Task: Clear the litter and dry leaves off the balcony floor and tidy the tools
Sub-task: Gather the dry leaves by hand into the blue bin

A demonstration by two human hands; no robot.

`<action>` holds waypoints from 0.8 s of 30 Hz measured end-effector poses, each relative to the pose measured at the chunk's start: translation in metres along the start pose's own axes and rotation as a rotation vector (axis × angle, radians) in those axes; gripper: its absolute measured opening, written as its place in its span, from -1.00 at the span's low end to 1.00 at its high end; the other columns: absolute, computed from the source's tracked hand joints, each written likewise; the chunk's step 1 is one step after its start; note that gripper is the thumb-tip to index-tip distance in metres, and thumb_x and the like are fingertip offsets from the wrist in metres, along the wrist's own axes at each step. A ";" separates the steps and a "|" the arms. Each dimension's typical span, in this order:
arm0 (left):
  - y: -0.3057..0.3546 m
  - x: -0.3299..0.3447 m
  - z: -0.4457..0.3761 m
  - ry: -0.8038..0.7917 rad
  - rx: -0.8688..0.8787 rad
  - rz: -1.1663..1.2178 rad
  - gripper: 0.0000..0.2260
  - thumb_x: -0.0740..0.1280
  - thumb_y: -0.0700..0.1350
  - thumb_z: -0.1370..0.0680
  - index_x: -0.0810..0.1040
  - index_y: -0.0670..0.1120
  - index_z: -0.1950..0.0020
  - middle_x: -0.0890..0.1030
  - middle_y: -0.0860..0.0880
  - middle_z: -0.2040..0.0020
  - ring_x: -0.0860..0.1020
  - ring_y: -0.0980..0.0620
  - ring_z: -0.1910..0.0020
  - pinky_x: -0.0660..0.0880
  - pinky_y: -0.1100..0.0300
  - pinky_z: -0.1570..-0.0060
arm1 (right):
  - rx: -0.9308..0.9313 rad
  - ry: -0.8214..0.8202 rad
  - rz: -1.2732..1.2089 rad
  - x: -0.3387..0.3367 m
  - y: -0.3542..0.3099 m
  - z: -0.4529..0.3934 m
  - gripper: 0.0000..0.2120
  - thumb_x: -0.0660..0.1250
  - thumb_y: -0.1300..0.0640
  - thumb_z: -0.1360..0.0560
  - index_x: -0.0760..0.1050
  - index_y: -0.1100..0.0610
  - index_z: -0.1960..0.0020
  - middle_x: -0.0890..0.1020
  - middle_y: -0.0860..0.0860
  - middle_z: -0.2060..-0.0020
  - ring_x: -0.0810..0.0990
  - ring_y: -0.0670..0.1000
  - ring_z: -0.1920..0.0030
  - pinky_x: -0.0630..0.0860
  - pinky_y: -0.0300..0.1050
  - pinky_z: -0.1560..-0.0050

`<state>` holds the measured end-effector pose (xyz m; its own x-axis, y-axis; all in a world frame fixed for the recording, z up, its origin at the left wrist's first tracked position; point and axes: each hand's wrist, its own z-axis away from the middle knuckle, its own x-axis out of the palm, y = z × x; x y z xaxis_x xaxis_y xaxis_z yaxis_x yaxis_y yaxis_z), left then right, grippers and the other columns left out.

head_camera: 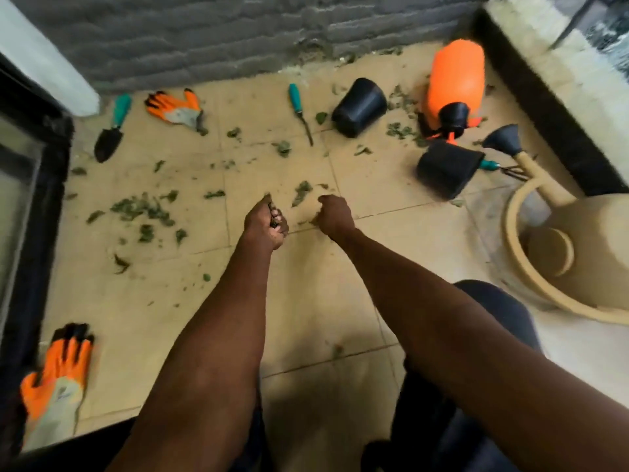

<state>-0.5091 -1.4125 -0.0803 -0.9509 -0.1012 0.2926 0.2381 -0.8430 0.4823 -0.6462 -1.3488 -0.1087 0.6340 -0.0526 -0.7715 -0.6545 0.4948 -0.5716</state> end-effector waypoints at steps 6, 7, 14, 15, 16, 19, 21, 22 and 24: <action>-0.006 -0.044 -0.024 0.026 -0.074 0.107 -0.61 0.20 0.10 -0.65 0.32 -0.03 0.33 0.28 0.05 0.55 0.22 0.10 0.66 0.07 0.36 0.62 | -0.268 -0.202 0.507 0.076 0.026 0.018 -0.49 0.13 0.34 -0.59 0.13 0.34 -0.52 0.08 0.27 -0.53 0.11 0.31 -0.52 0.36 0.20 -0.38; -0.010 -0.048 -0.026 0.034 -0.088 0.114 -0.61 0.21 0.09 -0.65 0.33 -0.03 0.33 0.29 0.05 0.53 0.22 0.10 0.65 0.07 0.35 0.61 | -0.324 -0.183 0.565 0.078 0.030 0.025 -0.52 0.15 0.34 -0.59 0.18 0.37 -0.49 0.16 0.29 -0.50 0.25 0.32 -0.46 0.48 0.18 -0.27; -0.007 -0.054 -0.030 0.033 -0.089 0.174 -0.64 0.24 0.07 -0.64 0.35 -0.04 0.31 0.32 0.04 0.47 0.23 0.11 0.61 0.10 0.33 0.61 | -0.223 0.141 0.202 0.038 0.021 -0.014 -0.71 0.18 0.37 -0.56 0.58 0.29 -0.19 0.63 0.22 -0.12 0.62 0.17 -0.09 0.53 -0.03 -0.16; -0.005 -0.054 -0.032 0.030 -0.089 0.185 -0.64 0.25 0.07 -0.64 0.35 -0.04 0.31 0.33 0.04 0.48 0.23 0.11 0.61 0.10 0.33 0.61 | -0.108 0.237 0.077 0.032 0.018 -0.023 -0.70 0.19 0.40 -0.53 0.60 0.29 -0.17 0.65 0.21 -0.11 0.63 0.16 -0.10 0.51 -0.07 -0.18; -0.006 -0.055 -0.032 0.028 -0.091 0.187 -0.64 0.25 0.07 -0.64 0.35 -0.04 0.31 0.33 0.04 0.49 0.24 0.11 0.61 0.10 0.33 0.61 | 0.008 0.315 -0.048 0.027 0.019 -0.029 -0.69 0.20 0.42 -0.51 0.61 0.30 -0.16 0.65 0.21 -0.11 0.63 0.15 -0.12 0.49 -0.11 -0.20; -0.002 -0.057 -0.036 0.022 -0.079 0.200 -0.64 0.26 0.06 -0.64 0.36 -0.05 0.31 0.34 0.04 0.50 0.24 0.11 0.59 0.11 0.31 0.60 | 0.239 0.376 -0.174 0.019 0.018 -0.053 -0.73 0.19 0.42 -0.50 0.60 0.34 -0.11 0.65 0.24 -0.06 0.62 0.18 -0.10 0.50 -0.12 -0.11; -0.003 -0.061 -0.036 0.019 -0.083 0.195 -0.65 0.26 0.06 -0.63 0.36 -0.04 0.31 0.34 0.04 0.51 0.24 0.11 0.60 0.11 0.32 0.61 | 0.176 0.281 -0.092 0.025 0.014 -0.065 -0.77 0.17 0.35 -0.55 0.55 0.37 -0.12 0.60 0.28 -0.09 0.57 0.23 -0.14 0.46 -0.05 -0.13; -0.004 -0.062 -0.037 0.019 -0.083 0.191 -0.65 0.26 0.07 -0.63 0.36 -0.04 0.31 0.34 0.04 0.51 0.24 0.11 0.60 0.11 0.32 0.62 | 0.106 0.212 -0.056 0.030 0.011 -0.071 -0.74 0.16 0.28 -0.59 0.51 0.38 -0.18 0.55 0.29 -0.16 0.51 0.25 -0.20 0.42 0.01 -0.21; -0.007 -0.067 -0.037 0.026 -0.085 0.188 -0.65 0.25 0.07 -0.63 0.36 -0.03 0.31 0.34 0.05 0.51 0.24 0.12 0.60 0.11 0.32 0.62 | 0.026 0.116 -0.039 0.043 0.003 -0.083 -0.58 0.17 0.06 -0.62 0.35 0.29 -0.39 0.42 0.26 -0.32 0.39 0.25 -0.33 0.36 0.14 -0.32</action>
<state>-0.4545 -1.4193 -0.1335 -0.8962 -0.2734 0.3493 0.3954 -0.8494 0.3496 -0.6545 -1.4216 -0.1667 0.6059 -0.1710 -0.7770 -0.6184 0.5131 -0.5952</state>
